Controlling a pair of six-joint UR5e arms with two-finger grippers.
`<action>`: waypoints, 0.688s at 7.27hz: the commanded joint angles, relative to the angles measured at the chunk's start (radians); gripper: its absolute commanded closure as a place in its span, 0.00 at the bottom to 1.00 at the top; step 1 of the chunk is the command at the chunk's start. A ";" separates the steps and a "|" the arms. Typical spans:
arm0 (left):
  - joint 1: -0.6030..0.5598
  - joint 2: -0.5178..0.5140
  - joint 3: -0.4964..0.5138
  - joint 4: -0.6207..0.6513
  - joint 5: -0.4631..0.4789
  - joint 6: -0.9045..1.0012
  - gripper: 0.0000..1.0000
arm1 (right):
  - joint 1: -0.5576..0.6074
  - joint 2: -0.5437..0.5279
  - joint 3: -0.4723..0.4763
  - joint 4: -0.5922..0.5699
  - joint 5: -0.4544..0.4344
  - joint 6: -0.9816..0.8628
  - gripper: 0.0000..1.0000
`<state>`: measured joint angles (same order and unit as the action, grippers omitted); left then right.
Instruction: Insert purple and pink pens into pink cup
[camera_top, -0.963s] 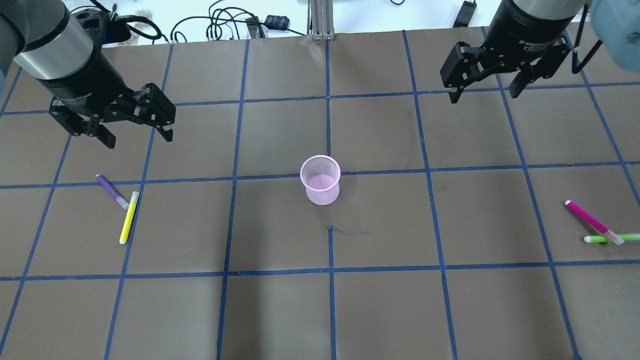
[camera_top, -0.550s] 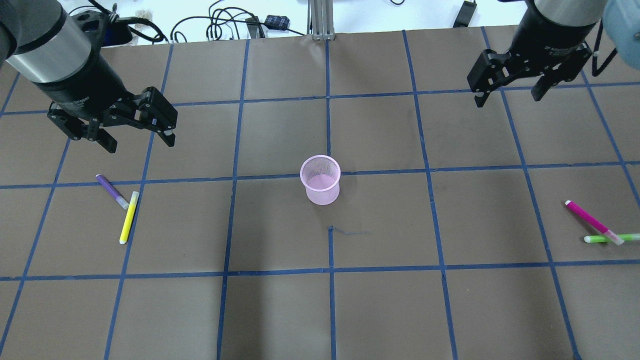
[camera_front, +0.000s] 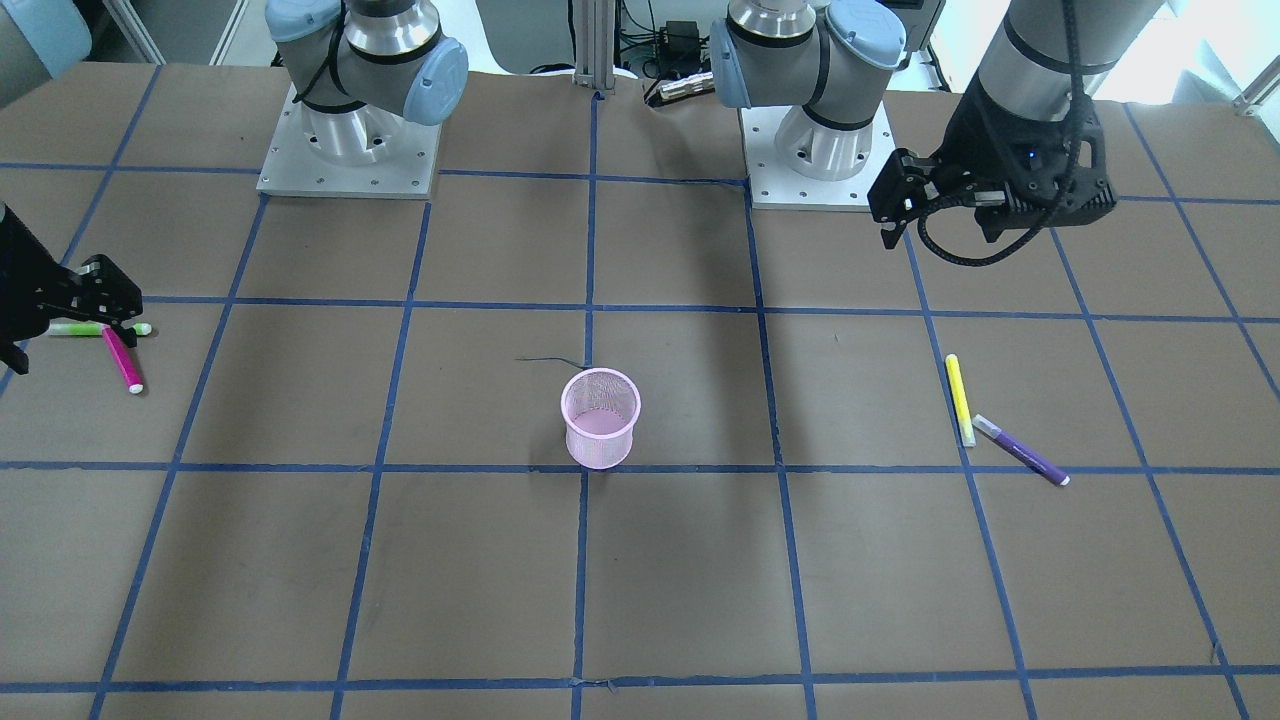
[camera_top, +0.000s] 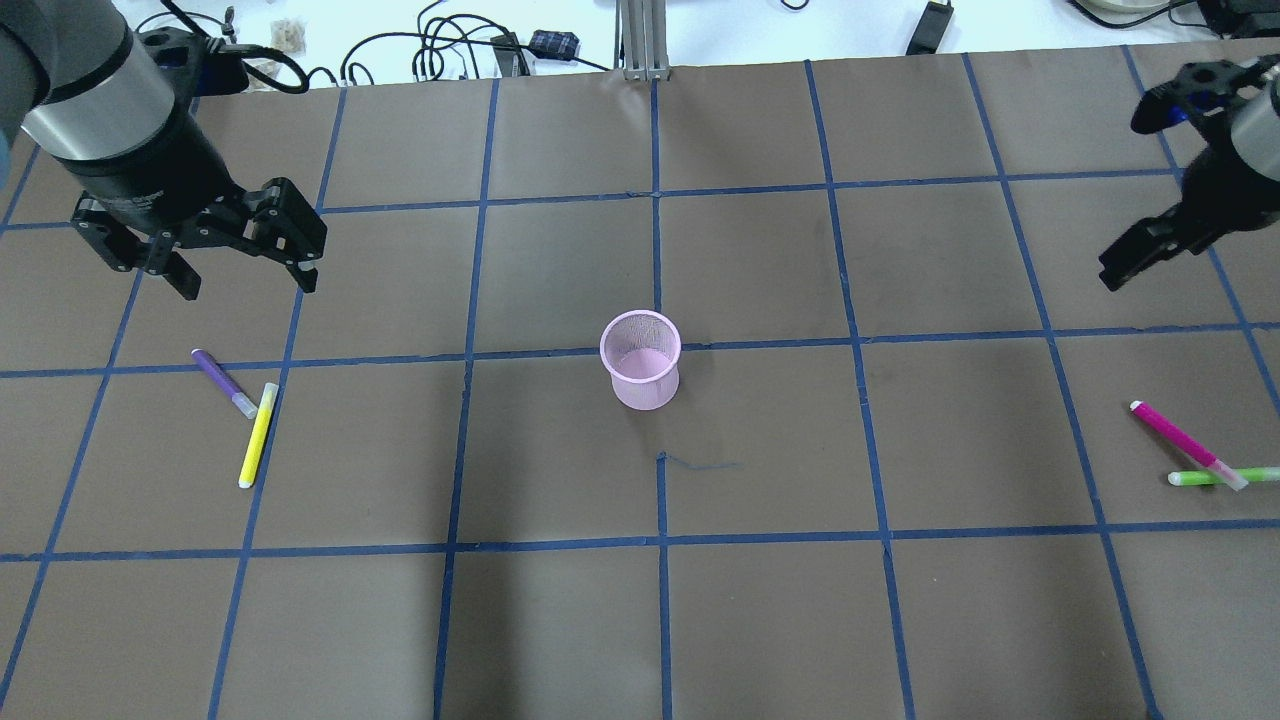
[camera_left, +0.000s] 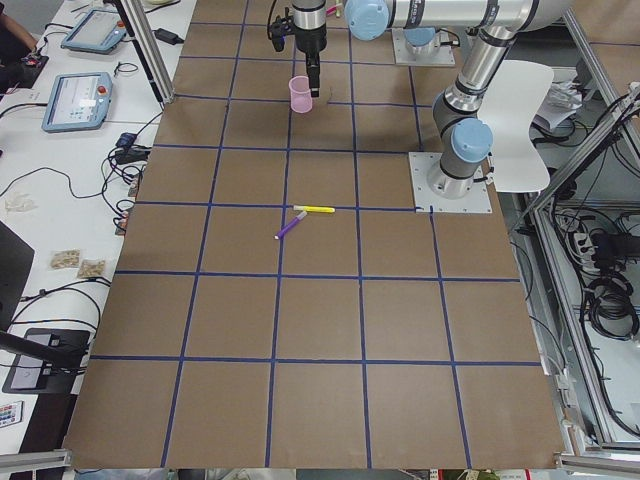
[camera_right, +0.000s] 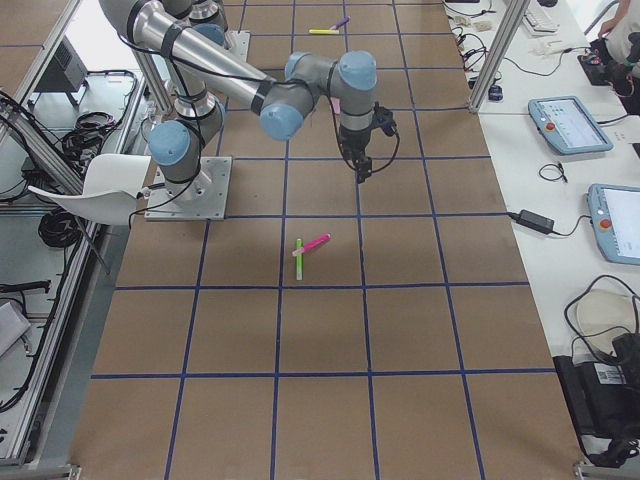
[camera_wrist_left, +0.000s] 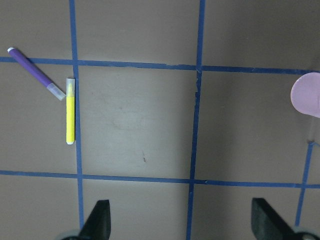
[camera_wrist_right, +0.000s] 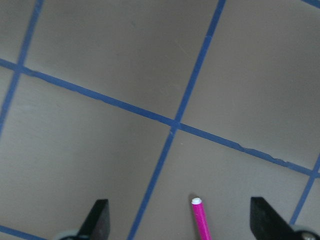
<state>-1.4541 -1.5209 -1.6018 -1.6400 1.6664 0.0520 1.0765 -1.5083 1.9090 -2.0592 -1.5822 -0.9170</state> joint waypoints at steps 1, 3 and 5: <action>0.020 -0.040 -0.012 0.140 0.033 -0.012 0.00 | -0.110 0.040 0.200 -0.280 -0.004 -0.257 0.00; 0.075 -0.088 -0.012 0.169 0.032 0.006 0.00 | -0.153 0.156 0.225 -0.367 -0.044 -0.372 0.07; 0.124 -0.130 -0.009 0.172 0.033 -0.015 0.00 | -0.167 0.191 0.235 -0.366 -0.047 -0.370 0.12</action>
<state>-1.3584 -1.6275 -1.6140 -1.4736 1.6998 0.0457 0.9186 -1.3384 2.1339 -2.4180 -1.6237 -1.2755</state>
